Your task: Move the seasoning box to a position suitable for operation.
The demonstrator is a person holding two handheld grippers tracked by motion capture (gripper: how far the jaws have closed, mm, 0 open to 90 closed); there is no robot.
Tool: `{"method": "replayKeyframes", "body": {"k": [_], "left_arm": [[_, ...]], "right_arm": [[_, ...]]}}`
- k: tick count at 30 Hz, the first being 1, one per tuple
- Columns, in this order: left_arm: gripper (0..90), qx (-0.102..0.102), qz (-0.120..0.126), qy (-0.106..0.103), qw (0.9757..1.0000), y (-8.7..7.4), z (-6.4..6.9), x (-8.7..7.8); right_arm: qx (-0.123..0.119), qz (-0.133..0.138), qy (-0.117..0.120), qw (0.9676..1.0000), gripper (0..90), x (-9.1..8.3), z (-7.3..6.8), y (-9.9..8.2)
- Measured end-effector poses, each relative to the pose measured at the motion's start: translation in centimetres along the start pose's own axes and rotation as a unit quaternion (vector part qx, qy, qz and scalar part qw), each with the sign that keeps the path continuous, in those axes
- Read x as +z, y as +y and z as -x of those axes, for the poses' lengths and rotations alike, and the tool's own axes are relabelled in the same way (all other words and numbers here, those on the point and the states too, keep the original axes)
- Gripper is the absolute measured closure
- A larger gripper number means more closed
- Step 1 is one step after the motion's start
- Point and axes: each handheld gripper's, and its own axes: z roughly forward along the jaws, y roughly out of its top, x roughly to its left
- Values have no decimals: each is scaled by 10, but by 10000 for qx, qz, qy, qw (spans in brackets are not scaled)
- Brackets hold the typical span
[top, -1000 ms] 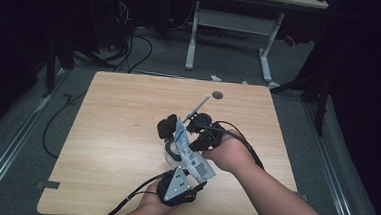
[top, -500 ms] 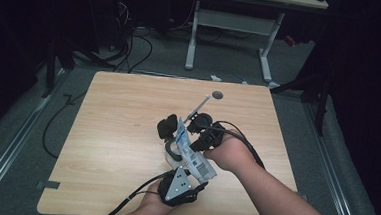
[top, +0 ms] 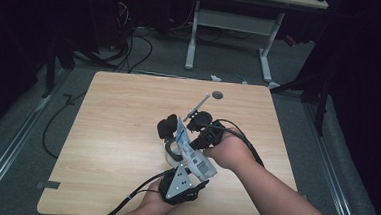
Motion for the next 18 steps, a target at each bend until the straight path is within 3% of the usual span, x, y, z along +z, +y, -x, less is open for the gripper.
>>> {"method": "replayKeyframes", "body": {"k": [18], "left_arm": [[500,13,27,0,10000,2,-1,-1]], "right_arm": [[7,14,-12,10000,889,0,-1,2]]}}
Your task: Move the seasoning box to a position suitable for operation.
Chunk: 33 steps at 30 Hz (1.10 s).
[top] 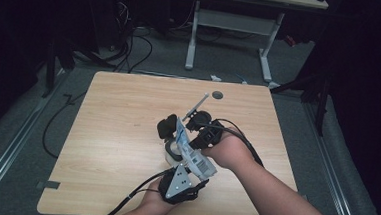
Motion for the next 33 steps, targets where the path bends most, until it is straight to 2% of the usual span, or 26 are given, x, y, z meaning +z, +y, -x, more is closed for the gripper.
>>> {"method": "replayKeyframes", "body": {"k": [8,20,33], "left_arm": [[500,30,-11,13,10000,0,0,-1],[500,-31,37,5,10000,1,0,-1],[500,37,40,29,10000,1,-1,-2]], "right_arm": [[-36,-25,-30,10000,888,-1,-1,1],[-39,-4,-10,10000,887,0,-2,2],[-92,-19,-34,9999,887,0,-3,4]]}}
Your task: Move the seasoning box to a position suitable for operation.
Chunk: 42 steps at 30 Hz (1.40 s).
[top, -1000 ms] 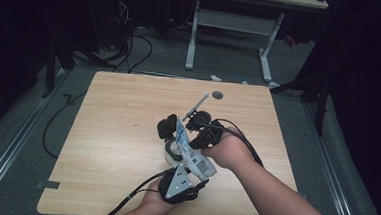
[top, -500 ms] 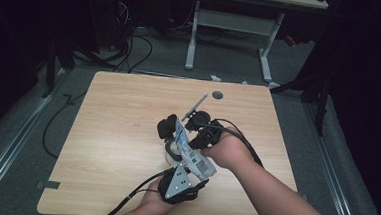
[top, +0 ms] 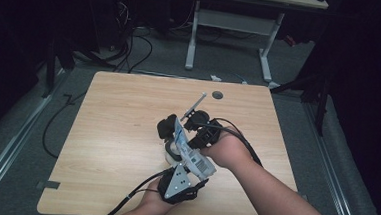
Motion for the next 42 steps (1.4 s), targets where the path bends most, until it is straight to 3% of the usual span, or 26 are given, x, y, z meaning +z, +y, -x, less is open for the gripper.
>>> {"method": "replayKeyframes", "body": {"k": [42], "left_arm": [[505,17,98,20,9999,4,-1,-3]], "right_arm": [[-34,48,-3,10000,887,-4,-1,2]]}}
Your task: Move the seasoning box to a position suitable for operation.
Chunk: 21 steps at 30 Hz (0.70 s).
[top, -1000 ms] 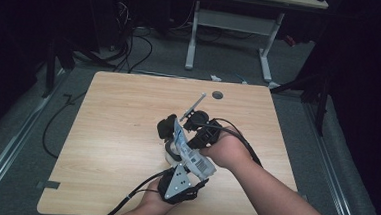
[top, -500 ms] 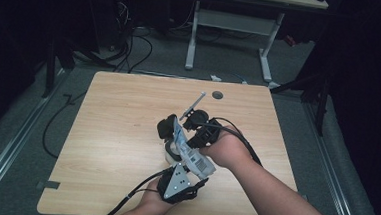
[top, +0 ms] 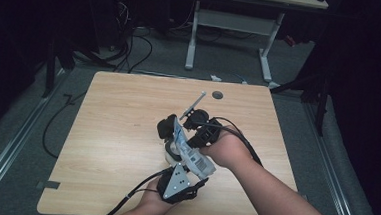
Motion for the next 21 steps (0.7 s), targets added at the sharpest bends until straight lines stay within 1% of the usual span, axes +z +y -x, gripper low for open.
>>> {"method": "replayKeyframes", "body": {"k": [3,4,10,21], "left_arm": [[505,-6,-3,-6,10000,0,0,0],[505,-7,-6,-5,10000,0,0,0],[506,-19,4,-11,10000,1,-1,0],[508,-24,49,-5,10000,2,-1,-1]], "right_arm": [[31,5,2,10000,887,0,0,0],[-3,9,7,10000,887,1,0,0],[-18,12,1,10000,887,0,1,0],[-6,31,-11,10000,887,-1,2,0]]}}
